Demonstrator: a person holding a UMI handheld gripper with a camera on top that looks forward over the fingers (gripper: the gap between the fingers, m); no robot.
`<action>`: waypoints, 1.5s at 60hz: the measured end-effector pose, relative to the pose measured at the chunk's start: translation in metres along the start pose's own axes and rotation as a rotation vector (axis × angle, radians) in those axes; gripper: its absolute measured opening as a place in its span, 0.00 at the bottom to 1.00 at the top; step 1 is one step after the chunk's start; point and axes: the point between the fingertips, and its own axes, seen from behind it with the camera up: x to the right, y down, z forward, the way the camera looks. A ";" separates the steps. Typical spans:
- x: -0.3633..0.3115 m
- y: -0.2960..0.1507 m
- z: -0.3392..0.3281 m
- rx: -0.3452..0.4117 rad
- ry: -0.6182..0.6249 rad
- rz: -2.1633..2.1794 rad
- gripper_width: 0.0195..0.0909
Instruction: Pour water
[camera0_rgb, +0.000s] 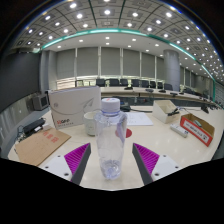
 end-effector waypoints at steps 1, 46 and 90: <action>-0.001 0.001 0.006 0.003 0.002 -0.003 0.92; 0.040 -0.088 0.041 0.031 0.197 -0.348 0.21; 0.042 -0.222 0.215 0.117 0.518 -1.848 0.21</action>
